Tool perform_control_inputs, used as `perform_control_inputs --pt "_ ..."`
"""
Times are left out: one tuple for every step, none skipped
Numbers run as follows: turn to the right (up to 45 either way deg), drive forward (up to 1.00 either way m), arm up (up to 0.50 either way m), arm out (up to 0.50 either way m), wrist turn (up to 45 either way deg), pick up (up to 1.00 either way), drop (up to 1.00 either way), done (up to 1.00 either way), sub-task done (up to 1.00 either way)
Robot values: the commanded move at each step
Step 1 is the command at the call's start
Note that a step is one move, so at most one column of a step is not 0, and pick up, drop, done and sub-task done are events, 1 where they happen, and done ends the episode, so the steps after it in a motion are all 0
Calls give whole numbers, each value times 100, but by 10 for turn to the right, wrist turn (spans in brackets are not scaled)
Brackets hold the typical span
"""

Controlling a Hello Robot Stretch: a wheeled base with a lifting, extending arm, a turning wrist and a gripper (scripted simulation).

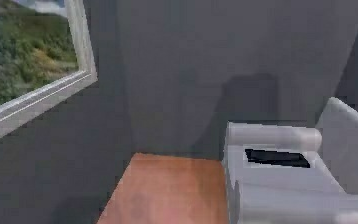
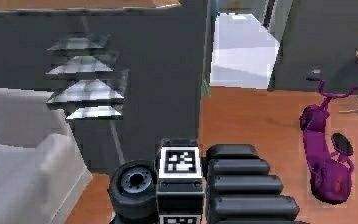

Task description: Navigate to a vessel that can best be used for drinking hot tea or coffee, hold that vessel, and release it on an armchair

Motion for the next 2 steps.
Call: perform_control_inputs --pt "0 100 0 0 0 0 0 0 0" --pt "30 0 0 0 0 0 0 0 0"
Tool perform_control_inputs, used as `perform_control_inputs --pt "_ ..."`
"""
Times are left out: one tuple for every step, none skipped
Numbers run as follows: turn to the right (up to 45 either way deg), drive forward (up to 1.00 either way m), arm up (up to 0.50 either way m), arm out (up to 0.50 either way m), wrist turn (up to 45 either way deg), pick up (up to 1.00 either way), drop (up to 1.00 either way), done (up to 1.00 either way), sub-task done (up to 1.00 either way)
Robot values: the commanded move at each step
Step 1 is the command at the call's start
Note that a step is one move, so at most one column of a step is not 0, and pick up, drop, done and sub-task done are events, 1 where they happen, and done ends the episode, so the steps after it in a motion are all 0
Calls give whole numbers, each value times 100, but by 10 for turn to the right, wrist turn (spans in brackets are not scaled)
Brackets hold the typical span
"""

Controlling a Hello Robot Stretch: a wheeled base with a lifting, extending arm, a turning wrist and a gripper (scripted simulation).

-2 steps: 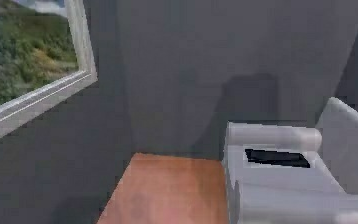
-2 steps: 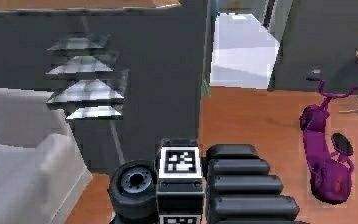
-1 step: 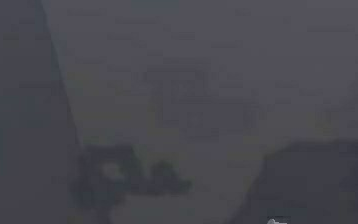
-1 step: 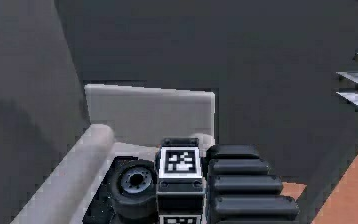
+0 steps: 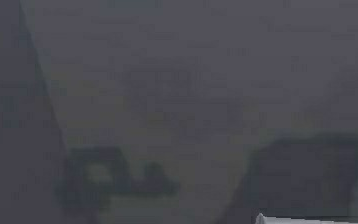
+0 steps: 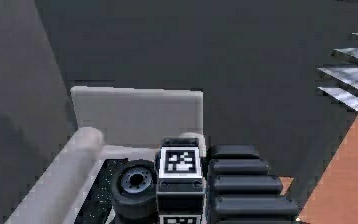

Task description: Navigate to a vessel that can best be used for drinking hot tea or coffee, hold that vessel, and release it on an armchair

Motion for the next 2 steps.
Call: perform_control_inputs --pt "0 35 0 0 0 0 0 0 0" --pt "-450 0 0 0 0 0 0 0 0"
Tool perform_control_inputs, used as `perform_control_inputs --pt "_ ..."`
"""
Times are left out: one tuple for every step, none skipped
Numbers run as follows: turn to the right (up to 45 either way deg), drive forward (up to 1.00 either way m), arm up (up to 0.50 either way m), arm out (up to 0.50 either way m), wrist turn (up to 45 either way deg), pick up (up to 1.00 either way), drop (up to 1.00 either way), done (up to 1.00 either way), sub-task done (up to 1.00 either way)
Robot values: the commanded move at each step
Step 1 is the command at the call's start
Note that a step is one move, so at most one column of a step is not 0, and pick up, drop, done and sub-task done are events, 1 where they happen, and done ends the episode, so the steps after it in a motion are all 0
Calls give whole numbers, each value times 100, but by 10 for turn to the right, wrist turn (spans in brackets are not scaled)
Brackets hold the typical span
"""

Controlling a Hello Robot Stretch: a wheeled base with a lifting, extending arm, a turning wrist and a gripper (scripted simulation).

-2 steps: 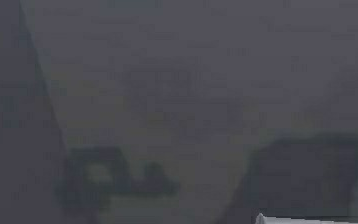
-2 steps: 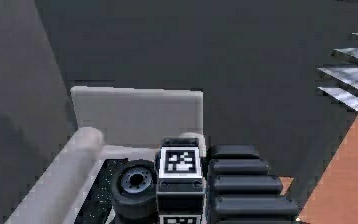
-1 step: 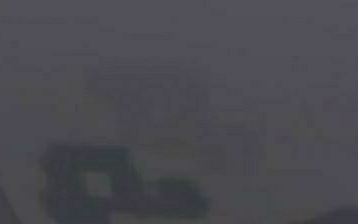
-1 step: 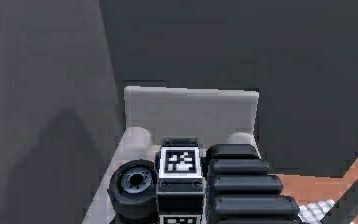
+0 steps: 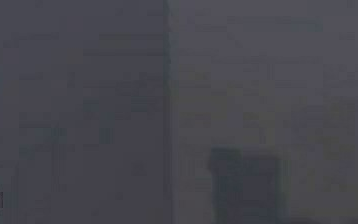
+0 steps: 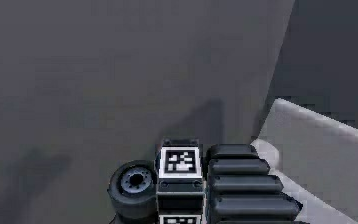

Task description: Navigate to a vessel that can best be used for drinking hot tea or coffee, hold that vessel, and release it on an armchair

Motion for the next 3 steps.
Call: perform_control_inputs --pt "-360 0 0 0 0 0 0 0 0" --pt "450 0 0 0 0 0 0 0 0" --pt "240 0 0 0 0 0 0 0 0"
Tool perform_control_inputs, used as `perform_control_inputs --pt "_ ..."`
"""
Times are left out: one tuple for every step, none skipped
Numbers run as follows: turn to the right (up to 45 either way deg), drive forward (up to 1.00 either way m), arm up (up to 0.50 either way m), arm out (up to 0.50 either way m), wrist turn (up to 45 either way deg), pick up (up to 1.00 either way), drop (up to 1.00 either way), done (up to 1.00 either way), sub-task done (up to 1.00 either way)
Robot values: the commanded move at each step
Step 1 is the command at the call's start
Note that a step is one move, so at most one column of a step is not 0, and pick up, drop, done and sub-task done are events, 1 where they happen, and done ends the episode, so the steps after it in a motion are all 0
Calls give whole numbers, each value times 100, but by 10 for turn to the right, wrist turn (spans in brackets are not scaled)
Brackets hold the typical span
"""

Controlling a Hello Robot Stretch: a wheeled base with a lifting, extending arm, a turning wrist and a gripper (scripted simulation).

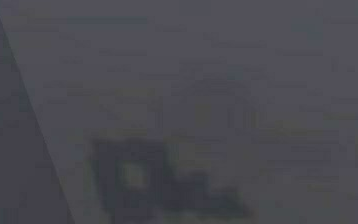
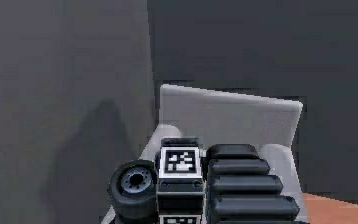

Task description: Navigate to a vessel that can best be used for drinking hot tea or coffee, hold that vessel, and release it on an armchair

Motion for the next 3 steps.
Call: perform_control_inputs --pt "0 0 0 42 0 0 0 0 0" --pt "0 0 0 0 450 0 0 0 0" --pt "0 0 0 0 450 0 0 0 0"
